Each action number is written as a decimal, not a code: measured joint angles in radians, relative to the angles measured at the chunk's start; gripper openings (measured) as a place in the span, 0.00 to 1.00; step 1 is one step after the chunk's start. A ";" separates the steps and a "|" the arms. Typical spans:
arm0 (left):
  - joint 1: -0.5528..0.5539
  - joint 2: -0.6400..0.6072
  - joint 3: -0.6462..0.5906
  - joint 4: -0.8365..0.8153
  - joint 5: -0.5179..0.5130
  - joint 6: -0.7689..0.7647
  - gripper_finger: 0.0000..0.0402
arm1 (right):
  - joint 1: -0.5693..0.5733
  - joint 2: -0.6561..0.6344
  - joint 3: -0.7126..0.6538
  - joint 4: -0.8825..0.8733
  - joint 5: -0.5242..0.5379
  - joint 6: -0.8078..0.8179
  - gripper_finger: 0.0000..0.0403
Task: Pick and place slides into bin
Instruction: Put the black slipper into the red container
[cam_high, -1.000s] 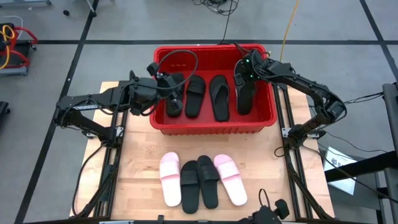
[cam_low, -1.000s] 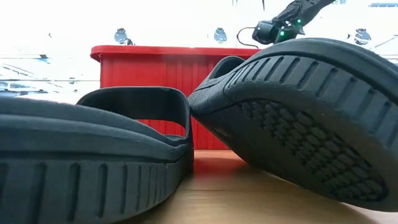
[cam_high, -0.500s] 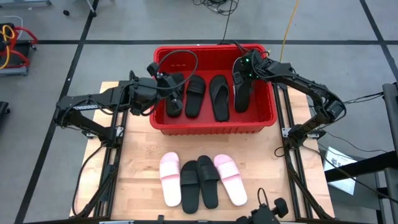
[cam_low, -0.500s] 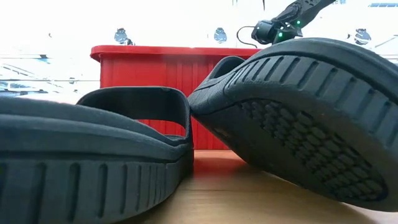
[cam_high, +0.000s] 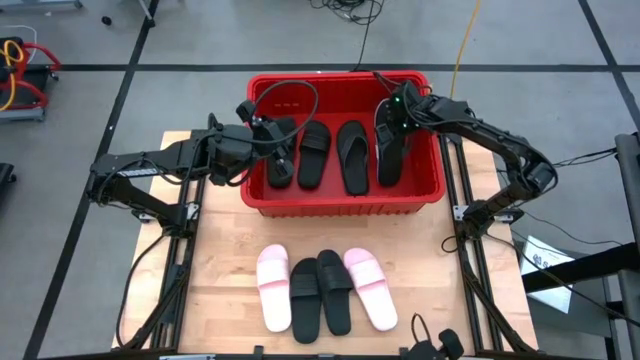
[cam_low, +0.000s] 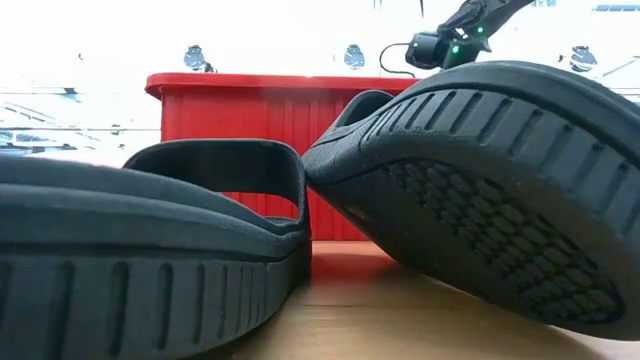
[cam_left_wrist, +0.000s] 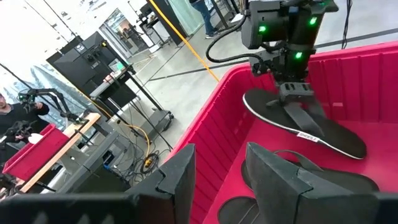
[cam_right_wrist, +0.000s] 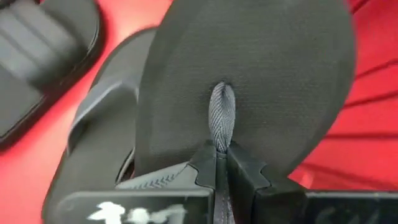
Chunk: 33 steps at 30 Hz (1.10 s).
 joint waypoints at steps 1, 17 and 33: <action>0.000 0.000 0.000 0.000 0.000 0.000 0.37 | 0.005 -0.003 0.000 -0.015 -0.007 -0.001 0.02; 0.000 0.000 0.000 -0.036 -0.007 -0.008 0.37 | 0.026 -0.028 -0.003 -0.038 0.033 -0.014 0.04; 0.000 0.000 0.000 -0.046 -0.006 -0.019 0.37 | 0.029 -0.025 -0.006 0.021 0.015 -0.044 0.14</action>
